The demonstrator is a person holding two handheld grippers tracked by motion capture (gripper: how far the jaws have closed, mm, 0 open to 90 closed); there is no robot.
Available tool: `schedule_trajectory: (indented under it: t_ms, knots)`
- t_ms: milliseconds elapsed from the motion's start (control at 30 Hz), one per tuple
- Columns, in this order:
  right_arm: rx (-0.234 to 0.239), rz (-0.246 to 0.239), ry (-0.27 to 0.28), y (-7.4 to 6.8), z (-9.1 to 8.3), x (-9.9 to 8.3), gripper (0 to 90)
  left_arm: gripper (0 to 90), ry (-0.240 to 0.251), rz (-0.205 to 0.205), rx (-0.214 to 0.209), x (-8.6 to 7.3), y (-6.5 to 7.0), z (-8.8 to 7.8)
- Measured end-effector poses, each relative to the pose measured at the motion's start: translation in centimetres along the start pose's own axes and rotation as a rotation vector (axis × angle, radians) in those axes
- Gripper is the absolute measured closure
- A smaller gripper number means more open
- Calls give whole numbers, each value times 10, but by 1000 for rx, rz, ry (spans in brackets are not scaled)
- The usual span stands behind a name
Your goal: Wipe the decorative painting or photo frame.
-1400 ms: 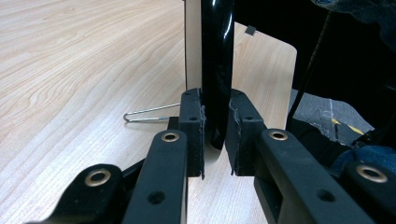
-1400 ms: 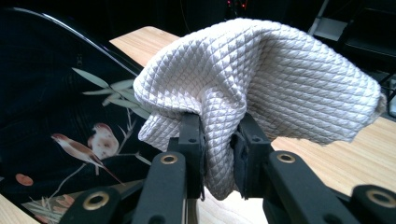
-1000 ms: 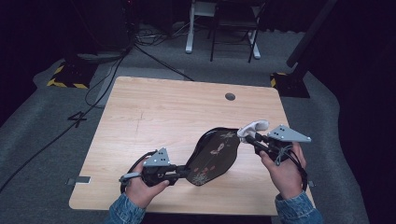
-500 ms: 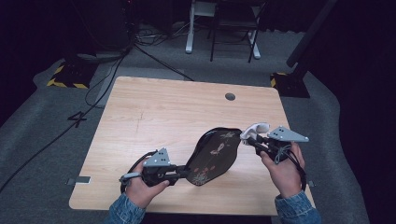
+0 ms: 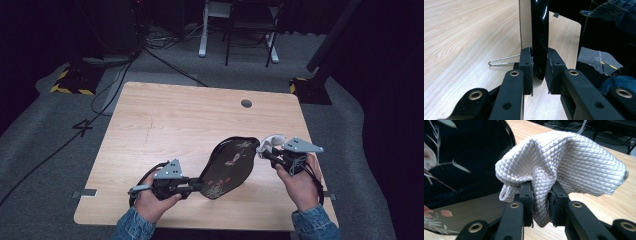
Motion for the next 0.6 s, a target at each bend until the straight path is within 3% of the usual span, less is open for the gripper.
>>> schedule_trajectory:
  t_ms: [600]
  knots:
    - [21,-17,-62,-4,13,-13,754,774,-1,-3,-2,0,0,0]
Point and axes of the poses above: each handheld gripper's, and its own axes: z roughly forward along the jaws, x roughly out of its top, y roughly to its right, the point moved 1 cm from there along z, roughly forward along the jaws, and after that the axes turned 5 degrees about z, right-handed, at the moved point
